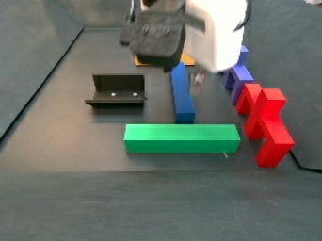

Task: Pick up the green object. Move up. Move to above the board. Insert the green object.
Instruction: Pick up the green object.

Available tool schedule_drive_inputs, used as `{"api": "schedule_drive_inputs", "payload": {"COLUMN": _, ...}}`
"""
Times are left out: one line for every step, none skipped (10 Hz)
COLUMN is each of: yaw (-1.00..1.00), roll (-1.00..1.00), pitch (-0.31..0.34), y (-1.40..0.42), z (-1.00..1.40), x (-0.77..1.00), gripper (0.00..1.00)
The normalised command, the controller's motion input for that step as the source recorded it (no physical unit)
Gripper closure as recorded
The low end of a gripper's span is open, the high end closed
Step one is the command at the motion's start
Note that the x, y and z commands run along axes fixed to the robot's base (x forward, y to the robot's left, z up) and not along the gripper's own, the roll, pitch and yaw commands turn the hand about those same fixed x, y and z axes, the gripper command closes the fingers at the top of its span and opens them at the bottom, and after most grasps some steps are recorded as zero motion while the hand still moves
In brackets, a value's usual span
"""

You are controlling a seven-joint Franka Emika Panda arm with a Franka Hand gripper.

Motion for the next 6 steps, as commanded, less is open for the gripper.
{"api": "schedule_drive_inputs", "payload": {"yaw": -0.76, "roll": -0.01, "pitch": 0.064, "y": 0.29, "z": -0.4, "x": 0.0, "gripper": 0.0}}
{"api": "schedule_drive_inputs", "payload": {"yaw": -0.77, "roll": -0.01, "pitch": 0.047, "y": 0.28, "z": -0.36, "x": 0.01, "gripper": 0.0}}
{"api": "schedule_drive_inputs", "payload": {"yaw": -0.8, "roll": -0.01, "pitch": 0.034, "y": 0.25, "z": -0.33, "x": 0.03, "gripper": 0.0}}
{"api": "schedule_drive_inputs", "payload": {"yaw": -0.77, "roll": -0.02, "pitch": 0.003, "y": 0.27, "z": -0.27, "x": 0.06, "gripper": 0.0}}
{"api": "schedule_drive_inputs", "payload": {"yaw": -0.73, "roll": -0.05, "pitch": 0.0, "y": 0.28, "z": -0.19, "x": 0.09, "gripper": 0.0}}
{"api": "schedule_drive_inputs", "payload": {"yaw": -0.61, "roll": -0.07, "pitch": 0.0, "y": 0.37, "z": -0.08, "x": 0.01, "gripper": 0.0}}
